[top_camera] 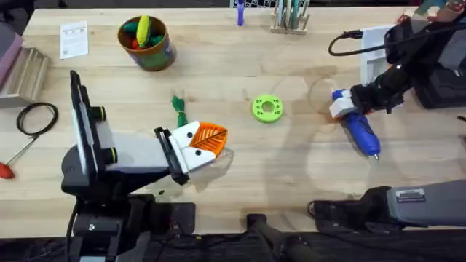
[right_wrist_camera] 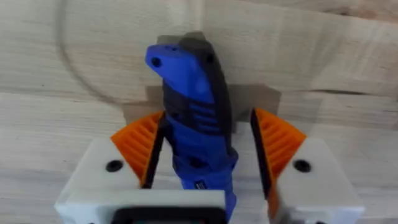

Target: Pick up the gripper from the table and insert it into the empty holder that is missing its gripper. Then pick up a screw, insert it into the mounting hole, and use the screwdriver to tighten it. Finally, clean up the table by picking up the vegetable and placing it into the bucket.

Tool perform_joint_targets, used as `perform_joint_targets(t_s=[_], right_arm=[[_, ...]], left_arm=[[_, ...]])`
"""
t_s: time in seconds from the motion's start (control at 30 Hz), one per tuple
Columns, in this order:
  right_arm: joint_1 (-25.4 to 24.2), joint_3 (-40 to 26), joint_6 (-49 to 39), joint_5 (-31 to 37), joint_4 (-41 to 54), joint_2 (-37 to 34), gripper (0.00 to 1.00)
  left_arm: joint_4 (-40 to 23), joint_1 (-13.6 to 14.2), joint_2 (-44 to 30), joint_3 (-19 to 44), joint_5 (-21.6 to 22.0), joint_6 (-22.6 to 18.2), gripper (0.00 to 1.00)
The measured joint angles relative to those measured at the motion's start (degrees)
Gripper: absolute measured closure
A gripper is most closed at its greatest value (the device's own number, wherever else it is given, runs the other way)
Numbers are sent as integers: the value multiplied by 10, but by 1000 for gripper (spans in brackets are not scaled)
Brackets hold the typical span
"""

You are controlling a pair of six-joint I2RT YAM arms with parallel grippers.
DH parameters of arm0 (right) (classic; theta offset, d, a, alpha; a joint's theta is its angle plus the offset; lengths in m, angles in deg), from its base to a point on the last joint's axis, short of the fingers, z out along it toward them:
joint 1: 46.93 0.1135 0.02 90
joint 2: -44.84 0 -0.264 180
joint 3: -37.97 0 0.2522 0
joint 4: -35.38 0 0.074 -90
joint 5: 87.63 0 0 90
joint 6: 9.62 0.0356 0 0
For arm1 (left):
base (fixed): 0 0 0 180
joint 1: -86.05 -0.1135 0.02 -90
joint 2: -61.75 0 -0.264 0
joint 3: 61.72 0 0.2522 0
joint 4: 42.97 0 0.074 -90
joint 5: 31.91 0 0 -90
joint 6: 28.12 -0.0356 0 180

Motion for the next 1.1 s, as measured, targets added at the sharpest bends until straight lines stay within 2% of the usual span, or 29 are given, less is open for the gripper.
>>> perform_joint_targets(t_s=[0.1,0.17,0.3,0.37,0.87,1.0,1.03,1.1], right_arm=[[0,0,0,-1,0,0,332],[0,1,-3,-2,-1,0,485],[0,1,-3,0,-6,0,959],[0,1,-1,-2,-6,0,982],[8,-8,1,-19,13,13,980],[26,-40,16,-34,38,47,980],[43,-77,41,-39,50,72,980],[59,-101,66,-40,51,85,980]], left_arm=[[0,0,0,0,0,0,996],[0,0,0,0,0,0,996],[0,0,0,0,0,0,996],[0,0,0,0,0,0,996],[0,0,0,0,0,0,996],[0,0,0,0,0,0,996],[0,0,0,0,0,0,996],[0,0,0,0,0,0,996]])
